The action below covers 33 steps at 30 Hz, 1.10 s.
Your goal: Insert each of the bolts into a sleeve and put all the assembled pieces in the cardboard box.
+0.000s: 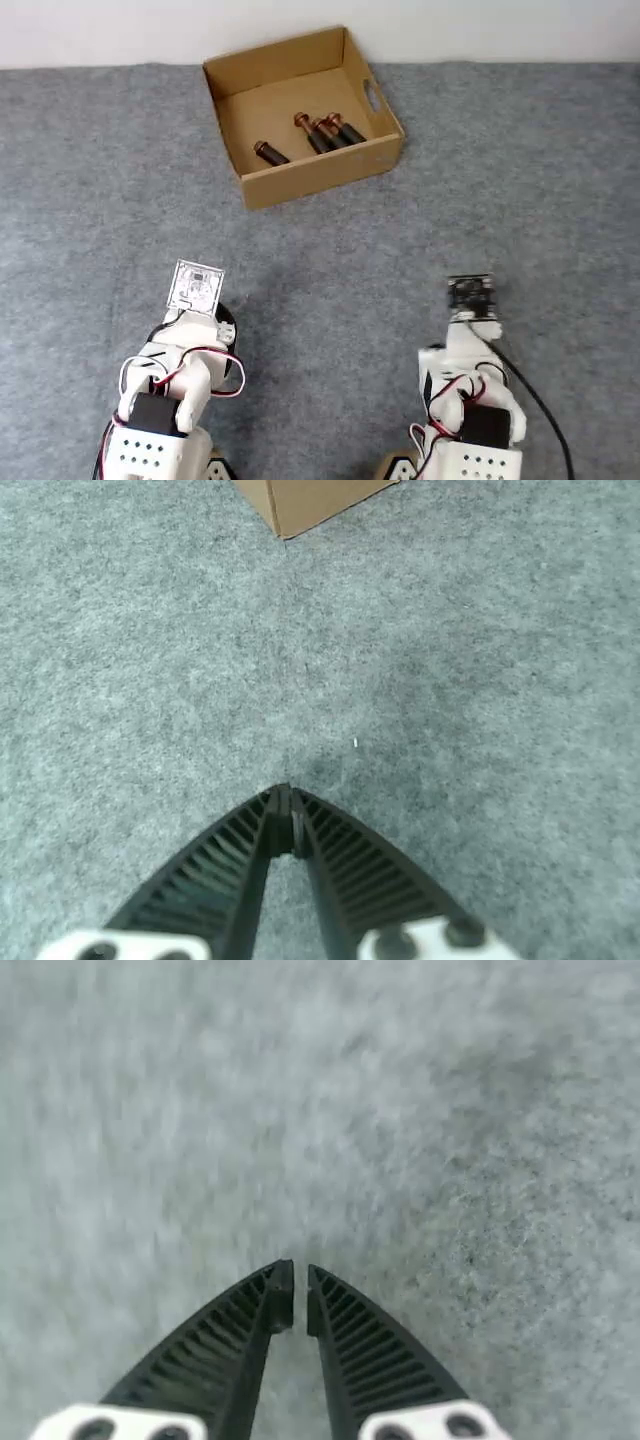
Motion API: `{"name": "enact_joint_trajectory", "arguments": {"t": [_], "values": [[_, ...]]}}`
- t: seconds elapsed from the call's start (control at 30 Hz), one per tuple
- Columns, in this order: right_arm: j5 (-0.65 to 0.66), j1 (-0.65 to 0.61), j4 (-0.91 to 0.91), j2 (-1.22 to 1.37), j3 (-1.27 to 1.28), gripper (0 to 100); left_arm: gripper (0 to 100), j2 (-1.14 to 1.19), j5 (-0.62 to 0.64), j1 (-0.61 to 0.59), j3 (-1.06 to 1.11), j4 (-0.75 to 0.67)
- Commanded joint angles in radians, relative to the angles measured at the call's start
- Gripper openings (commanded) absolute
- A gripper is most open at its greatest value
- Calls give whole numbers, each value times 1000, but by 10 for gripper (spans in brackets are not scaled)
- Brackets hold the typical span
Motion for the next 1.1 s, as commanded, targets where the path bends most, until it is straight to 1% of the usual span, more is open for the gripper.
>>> {"name": "enact_joint_trajectory", "arguments": {"t": [0.0,0.13,0.2,1.07], "values": [[149,22,25,-8,18,9,5,-9,-8,-5,-5,3],[68,62,22,-8,17,9,5,-9,-8,-5,-5,3],[54,73,22,-8,17,9,5,-9,-8,-5,-5,3],[54,68,22,-10,17,9,5,-9,-8,-5,-5,3]]}}
